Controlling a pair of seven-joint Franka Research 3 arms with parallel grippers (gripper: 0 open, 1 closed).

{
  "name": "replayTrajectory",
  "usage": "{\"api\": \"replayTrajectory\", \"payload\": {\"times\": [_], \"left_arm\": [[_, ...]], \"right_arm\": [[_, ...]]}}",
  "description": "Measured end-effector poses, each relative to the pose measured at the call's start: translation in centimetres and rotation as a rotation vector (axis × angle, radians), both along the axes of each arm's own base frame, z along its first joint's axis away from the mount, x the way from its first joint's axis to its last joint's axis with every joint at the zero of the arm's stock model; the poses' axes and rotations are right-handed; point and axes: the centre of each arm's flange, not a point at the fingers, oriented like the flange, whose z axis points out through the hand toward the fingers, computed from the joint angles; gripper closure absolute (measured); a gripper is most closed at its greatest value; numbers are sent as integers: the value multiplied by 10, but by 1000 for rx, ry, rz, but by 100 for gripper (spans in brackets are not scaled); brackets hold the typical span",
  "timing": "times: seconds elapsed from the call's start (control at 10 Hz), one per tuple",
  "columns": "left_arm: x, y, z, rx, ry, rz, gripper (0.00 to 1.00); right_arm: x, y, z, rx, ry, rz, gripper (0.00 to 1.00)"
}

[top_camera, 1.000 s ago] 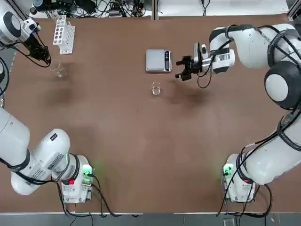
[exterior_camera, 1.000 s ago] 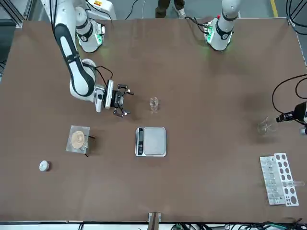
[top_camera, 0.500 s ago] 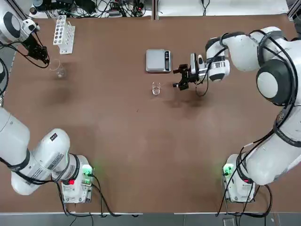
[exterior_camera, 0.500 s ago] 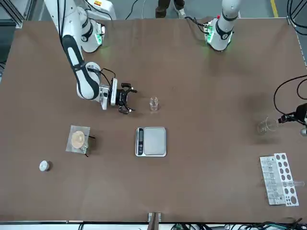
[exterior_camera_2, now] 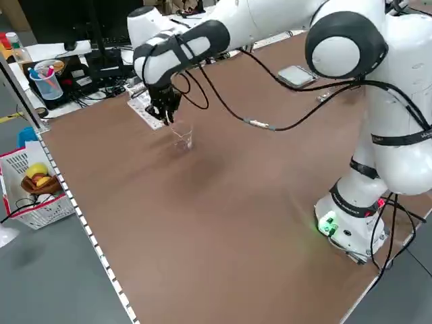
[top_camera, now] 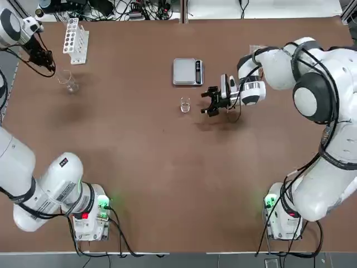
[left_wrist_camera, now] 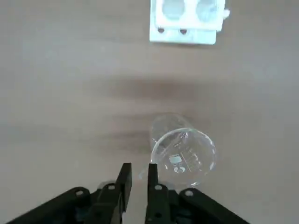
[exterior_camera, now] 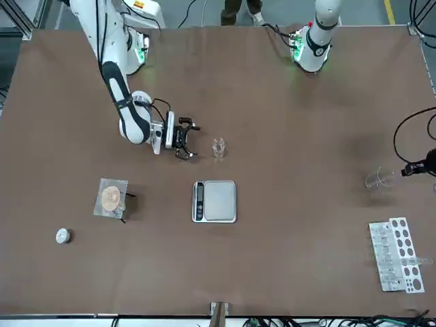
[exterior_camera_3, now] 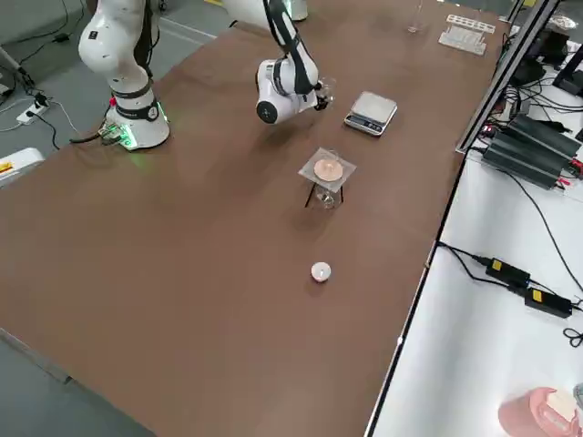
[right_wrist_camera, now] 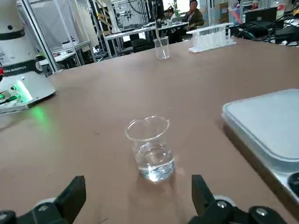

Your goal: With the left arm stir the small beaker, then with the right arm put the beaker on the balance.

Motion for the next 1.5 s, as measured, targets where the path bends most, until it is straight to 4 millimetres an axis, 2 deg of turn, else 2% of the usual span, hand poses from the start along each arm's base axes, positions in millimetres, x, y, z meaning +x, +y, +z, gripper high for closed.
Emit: {"api": "replayTrajectory", "payload": {"times": [0.3, 0.5, 0.6, 0.7, 0.8, 1.1, 1.3, 1.5], "left_arm": [[-10, -5, 82, 79, -39, 1, 75], [-13, -28, 129, 120, -68, -9, 71], [-9, -49, 144, 129, -84, -13, 70], [-4, -70, 155, 134, -97, -24, 62], [-2, -85, 164, 133, -92, -35, 54], [-1, -115, 202, 120, -52, -22, 41], [1, -153, 227, 134, -60, -59, 29], [-7, -204, 249, 165, -41, -85, 1]], "right_arm": [[-7, 15, -13, 6, 7, -11, 0], [-7, 28, -18, 15, 1, -16, 0], [-6, 33, -19, 21, -2, -17, 0], [-5, 38, -19, 26, -6, -23, 0], [-4, 42, -19, 29, -9, -28, 0], [1, 50, -25, 28, -15, -39, 0], [-2, 56, -29, 30, -15, -42, 0], [-3, 62, -30, 32, -17, -37, 0]]}}
